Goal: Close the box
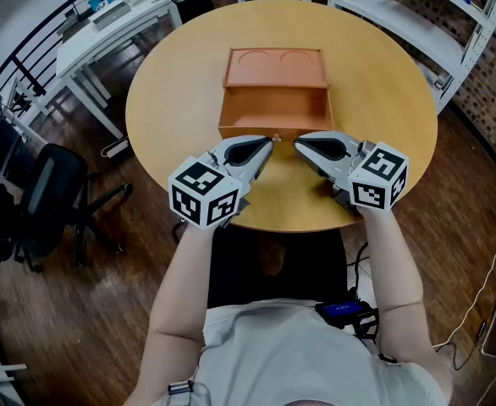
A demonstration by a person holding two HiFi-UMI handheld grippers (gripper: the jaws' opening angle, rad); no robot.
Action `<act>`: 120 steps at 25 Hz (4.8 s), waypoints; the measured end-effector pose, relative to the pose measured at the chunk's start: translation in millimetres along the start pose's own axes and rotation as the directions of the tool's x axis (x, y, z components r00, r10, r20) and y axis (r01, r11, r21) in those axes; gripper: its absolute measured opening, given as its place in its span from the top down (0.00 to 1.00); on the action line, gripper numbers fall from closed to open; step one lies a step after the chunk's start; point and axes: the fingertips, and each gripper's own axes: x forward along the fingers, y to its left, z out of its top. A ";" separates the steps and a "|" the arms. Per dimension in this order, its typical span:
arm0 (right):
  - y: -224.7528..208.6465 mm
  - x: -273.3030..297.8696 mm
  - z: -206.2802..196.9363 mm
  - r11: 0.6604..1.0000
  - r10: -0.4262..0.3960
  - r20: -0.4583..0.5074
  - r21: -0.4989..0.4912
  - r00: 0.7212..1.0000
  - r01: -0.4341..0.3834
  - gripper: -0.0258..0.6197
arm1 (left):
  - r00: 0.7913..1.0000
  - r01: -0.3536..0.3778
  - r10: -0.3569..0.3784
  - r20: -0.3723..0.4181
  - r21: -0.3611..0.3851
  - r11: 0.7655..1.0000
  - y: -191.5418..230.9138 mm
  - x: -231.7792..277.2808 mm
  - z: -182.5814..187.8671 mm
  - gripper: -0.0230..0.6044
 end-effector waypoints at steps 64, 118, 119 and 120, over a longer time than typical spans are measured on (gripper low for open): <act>-45.2 115.1 -20.1 0.331 -0.673 -0.312 -0.938 0.670 -0.104 0.96 | 0.978 -0.207 0.207 0.013 -0.036 0.978 59.2 -39.3 -3.6 0.96; -158.8 29.9 -52.5 0.426 -0.826 -0.362 -0.903 0.431 0.057 0.86 | 0.980 -0.199 0.200 0.026 -0.038 0.979 62.1 -40.8 -2.8 0.96; -161.9 30.2 -52.1 0.429 -0.827 -0.366 -0.902 0.426 0.058 0.86 | 0.980 -0.197 0.198 0.025 -0.038 0.980 61.5 -40.8 -2.9 0.96; -164.9 30.7 -51.9 0.434 -0.827 -0.371 -0.899 0.422 0.060 0.86 | 0.980 -0.196 0.197 0.025 -0.038 0.980 61.1 -41.0 -2.8 0.96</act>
